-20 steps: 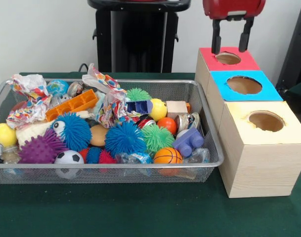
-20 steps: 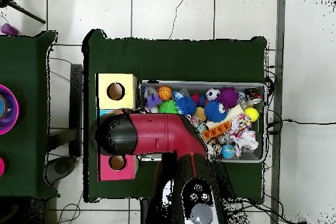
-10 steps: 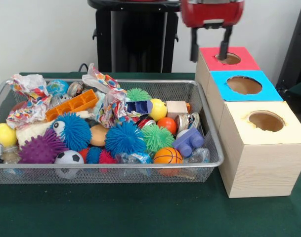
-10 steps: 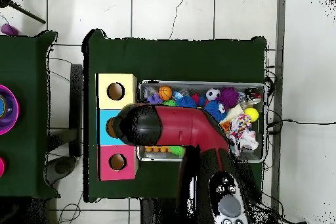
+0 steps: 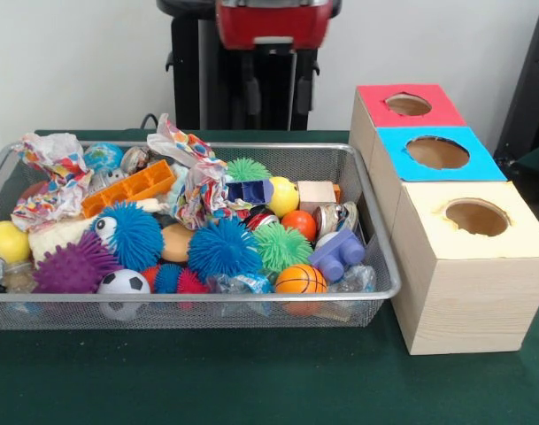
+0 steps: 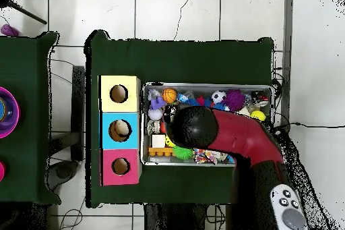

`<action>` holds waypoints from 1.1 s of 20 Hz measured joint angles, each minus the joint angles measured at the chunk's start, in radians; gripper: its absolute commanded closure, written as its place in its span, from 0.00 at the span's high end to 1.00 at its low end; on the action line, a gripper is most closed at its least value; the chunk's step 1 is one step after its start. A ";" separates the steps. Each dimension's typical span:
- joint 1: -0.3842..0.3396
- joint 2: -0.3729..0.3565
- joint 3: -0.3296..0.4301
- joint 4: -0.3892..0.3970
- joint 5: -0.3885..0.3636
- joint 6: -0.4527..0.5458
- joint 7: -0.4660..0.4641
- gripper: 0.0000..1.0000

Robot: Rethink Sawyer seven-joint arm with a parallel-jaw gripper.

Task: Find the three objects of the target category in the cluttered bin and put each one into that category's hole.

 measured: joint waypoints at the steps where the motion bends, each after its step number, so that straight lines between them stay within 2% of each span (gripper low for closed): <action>1: -0.007 0.000 0.002 0.002 -0.002 0.000 0.000 1.00; 7: -0.104 0.001 0.064 0.046 -0.042 -0.021 0.000 1.00; 11: -0.155 0.002 0.108 0.099 -0.088 -0.078 0.000 1.00; 16: -0.146 0.004 0.121 0.149 -0.147 -0.161 0.000 1.00; 22: -0.134 0.002 0.125 0.199 -0.179 -0.204 0.000 1.00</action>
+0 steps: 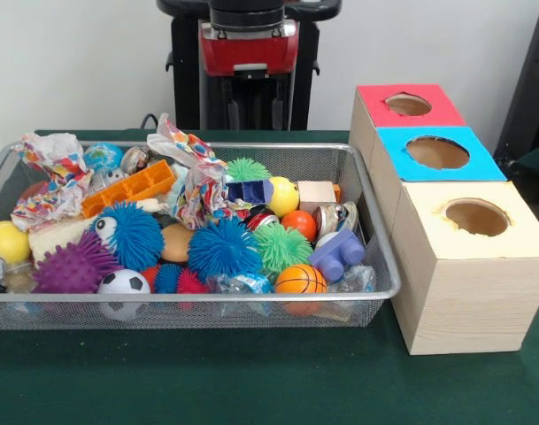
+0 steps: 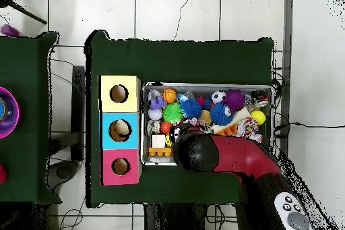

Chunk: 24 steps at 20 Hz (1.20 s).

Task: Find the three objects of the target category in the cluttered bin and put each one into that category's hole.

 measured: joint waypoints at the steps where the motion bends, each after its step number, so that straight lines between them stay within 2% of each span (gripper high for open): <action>1: 0.001 -0.002 0.000 0.009 -0.002 -0.002 0.000 1.00; 6: 0.002 -0.030 0.000 0.077 -0.003 -0.017 0.000 1.00; 10: 0.002 -0.029 0.000 0.080 -0.003 -0.017 0.000 1.00; 14: 0.015 -0.004 0.000 0.045 -0.003 0.011 0.000 1.00; 19: 0.051 0.051 0.001 -0.039 -0.003 0.087 0.000 1.00; 24: 0.074 0.103 0.001 -0.109 -0.003 0.120 0.000 1.00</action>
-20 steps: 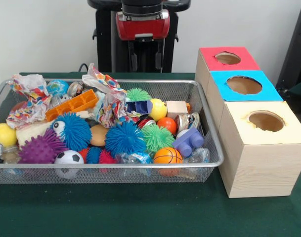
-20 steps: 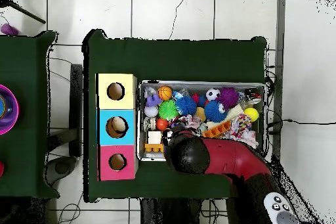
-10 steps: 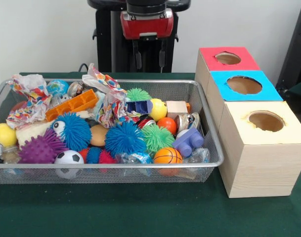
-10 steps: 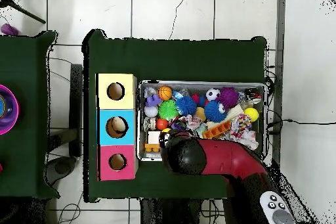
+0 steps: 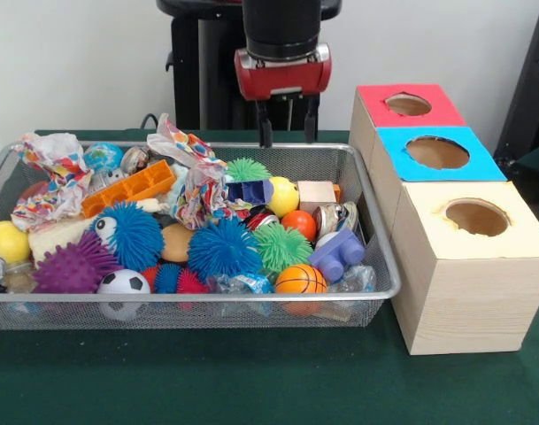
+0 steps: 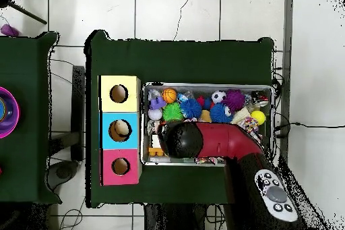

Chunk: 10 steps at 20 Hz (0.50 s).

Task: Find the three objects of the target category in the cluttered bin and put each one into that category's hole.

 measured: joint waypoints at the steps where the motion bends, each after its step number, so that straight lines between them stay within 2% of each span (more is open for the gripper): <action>1: 0.002 0.007 0.000 -0.009 0.000 0.000 0.000 1.00; 7: 0.000 0.058 0.000 -0.081 0.000 0.000 0.000 1.00; 10: -0.019 0.059 0.000 -0.090 0.000 0.000 0.000 1.00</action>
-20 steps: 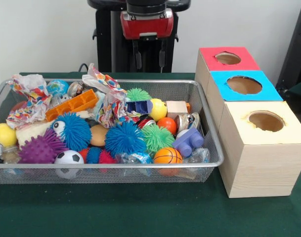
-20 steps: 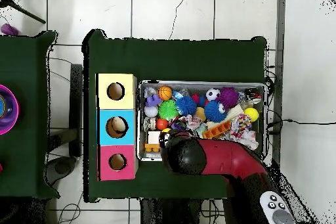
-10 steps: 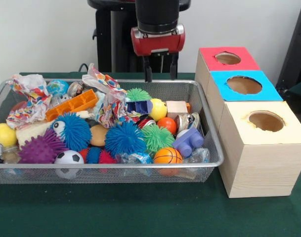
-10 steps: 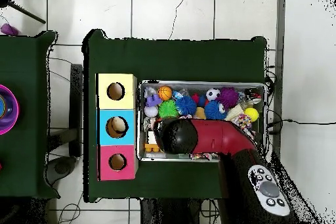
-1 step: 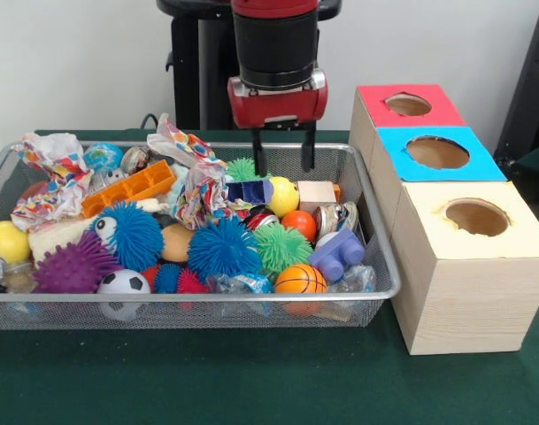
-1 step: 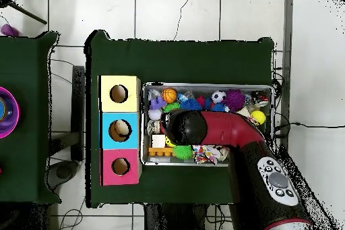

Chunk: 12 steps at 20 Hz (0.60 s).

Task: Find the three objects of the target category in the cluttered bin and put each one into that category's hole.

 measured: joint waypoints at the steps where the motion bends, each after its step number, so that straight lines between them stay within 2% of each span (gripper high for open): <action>1: -0.010 -0.003 0.000 0.001 0.000 0.000 0.000 1.00; 12: -0.128 -0.060 -0.006 0.081 -0.006 -0.008 0.000 1.00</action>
